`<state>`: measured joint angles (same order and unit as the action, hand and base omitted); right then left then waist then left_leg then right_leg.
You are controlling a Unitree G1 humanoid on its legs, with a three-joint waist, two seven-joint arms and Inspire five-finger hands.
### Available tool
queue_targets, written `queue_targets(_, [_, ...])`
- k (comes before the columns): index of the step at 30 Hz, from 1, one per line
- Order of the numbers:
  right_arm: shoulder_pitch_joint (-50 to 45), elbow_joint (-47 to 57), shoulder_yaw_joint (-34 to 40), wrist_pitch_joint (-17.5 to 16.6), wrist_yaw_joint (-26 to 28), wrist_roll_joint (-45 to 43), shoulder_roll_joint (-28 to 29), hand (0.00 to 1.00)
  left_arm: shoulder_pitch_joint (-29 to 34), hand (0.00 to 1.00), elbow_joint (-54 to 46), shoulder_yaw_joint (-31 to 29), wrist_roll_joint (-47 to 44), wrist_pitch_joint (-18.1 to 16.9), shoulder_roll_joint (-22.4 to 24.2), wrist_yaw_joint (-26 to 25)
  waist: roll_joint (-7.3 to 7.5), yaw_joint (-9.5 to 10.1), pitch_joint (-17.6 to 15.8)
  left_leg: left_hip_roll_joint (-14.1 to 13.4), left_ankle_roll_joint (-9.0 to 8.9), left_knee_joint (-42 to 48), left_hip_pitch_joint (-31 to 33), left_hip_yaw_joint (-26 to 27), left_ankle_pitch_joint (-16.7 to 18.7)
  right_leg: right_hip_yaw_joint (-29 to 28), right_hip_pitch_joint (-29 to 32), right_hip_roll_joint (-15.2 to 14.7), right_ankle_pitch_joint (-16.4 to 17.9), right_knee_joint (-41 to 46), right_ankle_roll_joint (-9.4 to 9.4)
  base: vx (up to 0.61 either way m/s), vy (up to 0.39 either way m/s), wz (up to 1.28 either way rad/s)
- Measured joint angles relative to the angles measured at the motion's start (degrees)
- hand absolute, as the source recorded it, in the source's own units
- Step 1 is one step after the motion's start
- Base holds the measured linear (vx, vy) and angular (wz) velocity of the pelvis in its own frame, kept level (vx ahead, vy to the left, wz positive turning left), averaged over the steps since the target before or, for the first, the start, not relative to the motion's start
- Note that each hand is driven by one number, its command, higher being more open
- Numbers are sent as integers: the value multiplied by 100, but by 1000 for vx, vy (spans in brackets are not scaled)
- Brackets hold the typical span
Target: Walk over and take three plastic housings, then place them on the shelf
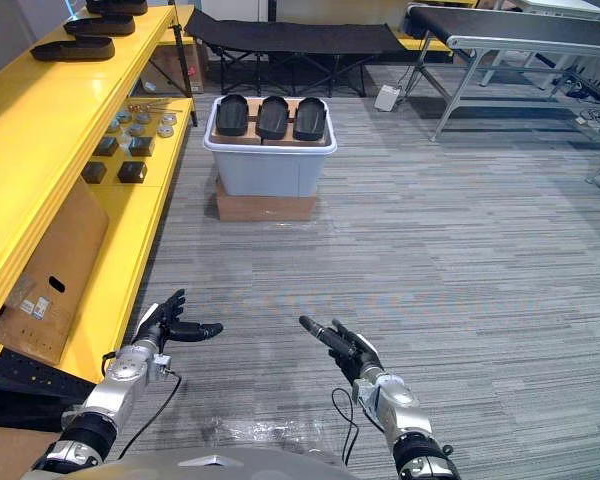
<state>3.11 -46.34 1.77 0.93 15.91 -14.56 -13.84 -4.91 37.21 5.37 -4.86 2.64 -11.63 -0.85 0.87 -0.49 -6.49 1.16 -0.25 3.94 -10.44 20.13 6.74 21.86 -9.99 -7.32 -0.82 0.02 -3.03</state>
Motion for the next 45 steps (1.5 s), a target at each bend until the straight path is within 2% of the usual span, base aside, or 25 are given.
queue_targets(9, [-42, -21, 149, -23, -550, 15, 258, 100, 234, 100, 51, 228, -408, 188, 117, 286, -103, -104, -66, -57, 30, -19, 6, -30, 18, 1, 9, 61, 2, -13, 0, -81, -22, -1])
queue_targets(12, [-178, -21, 229, -157, -799, -33, 401, 100, 331, 100, 114, 208, -404, 236, 207, 276, -109, -93, -68, -78, 38, -73, 9, -50, 13, -1, 29, 101, 7, -37, 3, -136, -42, -2])
queue_targets(14, [-235, -21, 303, -194, -917, -42, 505, 100, 352, 100, 200, 160, -400, 238, 250, 276, -108, -90, -69, -75, 83, -205, 14, -103, -15, -4, 75, 139, 11, -87, 8, -144, -37, -5])
queue_targets(16, [-339, -23, 389, -195, -1018, -43, 636, 100, 448, 100, 319, 151, -374, 248, 303, 265, -104, -112, -78, -64, 225, -357, -2, -108, -118, 10, 114, 160, 17, -106, 16, -180, -39, -2])
queue_targets(22, [-620, -22, 569, -193, -1023, -259, 787, 100, 747, 100, 319, 48, -367, 255, 465, 257, -85, -76, -77, -51, 204, -718, 2, -94, -356, 11, 271, 188, -26, -123, -7, -113, -8, 0])
queue_targets(27, [-731, -13, 690, -195, -1035, -257, 819, 100, 789, 100, 318, 32, -359, 264, 490, 222, -43, 31, -70, -48, 193, -798, 4, -83, -392, 1, 275, 210, -88, -173, 18, -2, 7, -1])
queue_targets(31, [-734, 224, 705, -361, -1153, -204, 923, 100, 859, 100, 268, -87, -359, 262, 500, 158, -28, 30, -68, -42, 210, -811, 4, -39, -417, -37, 282, 224, -134, -232, 21, 61, 36, -5])
queue_targets(37, [-660, 457, 706, -666, -1024, -217, 939, 100, 946, 100, 98, -172, -378, 206, 500, 1, 10, 73, -87, -37, 63, -697, 36, 3, -305, -137, 289, 225, -134, -271, 21, 61, 33, -5])
queue_targets(40, [-659, 457, 702, -678, -760, -266, 935, 100, 944, 100, 63, -183, -378, 117, 498, -46, 11, 73, -89, -53, 57, -551, 91, -5, -250, -159, 289, 213, -134, -248, 22, 14, 8, -1])
queue_targets(45, [-673, 452, 650, -716, -744, -257, 934, 100, 947, 100, 45, -178, -377, 114, 513, -77, 5, 87, -102, -83, 63, -407, 122, 2, -159, -195, 298, 207, -123, -200, 38, -24, 6, -3])
